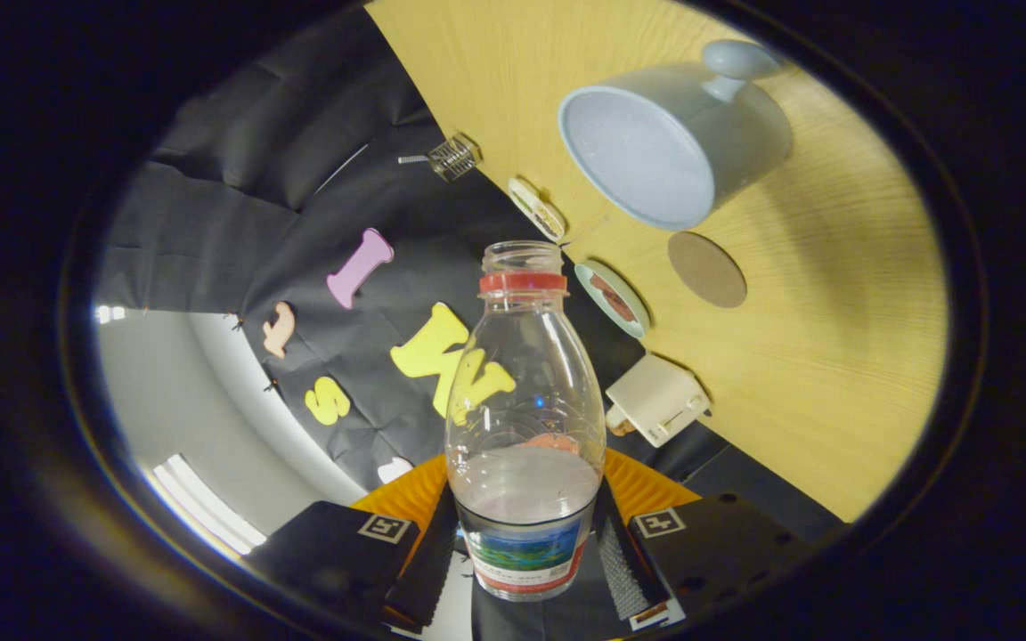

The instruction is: Take the bottle from table, then pour the juice into the cup, finally place the bottle on the coaster

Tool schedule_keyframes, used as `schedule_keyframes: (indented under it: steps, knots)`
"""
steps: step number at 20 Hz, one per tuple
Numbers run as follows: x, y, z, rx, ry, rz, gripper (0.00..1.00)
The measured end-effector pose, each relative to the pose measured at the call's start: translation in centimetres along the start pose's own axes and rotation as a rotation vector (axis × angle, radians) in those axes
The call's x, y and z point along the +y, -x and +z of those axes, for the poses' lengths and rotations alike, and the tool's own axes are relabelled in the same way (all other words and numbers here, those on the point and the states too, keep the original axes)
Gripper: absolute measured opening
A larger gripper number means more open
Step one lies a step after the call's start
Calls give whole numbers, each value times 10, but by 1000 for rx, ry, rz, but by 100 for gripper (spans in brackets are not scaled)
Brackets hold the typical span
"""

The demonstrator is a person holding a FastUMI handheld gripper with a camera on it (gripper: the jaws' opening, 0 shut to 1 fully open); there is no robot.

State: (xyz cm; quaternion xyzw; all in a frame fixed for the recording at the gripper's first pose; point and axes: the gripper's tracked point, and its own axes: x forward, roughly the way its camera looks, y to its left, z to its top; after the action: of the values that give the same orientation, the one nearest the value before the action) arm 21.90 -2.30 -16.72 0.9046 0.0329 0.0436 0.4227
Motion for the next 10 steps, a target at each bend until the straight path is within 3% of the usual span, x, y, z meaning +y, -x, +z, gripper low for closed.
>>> schedule_keyframes:
  steps: [5,10]
  knots:
    - [-7,2,-11,16,81,-16,76]
    - [-25,8,-27,40,433,-100,76]
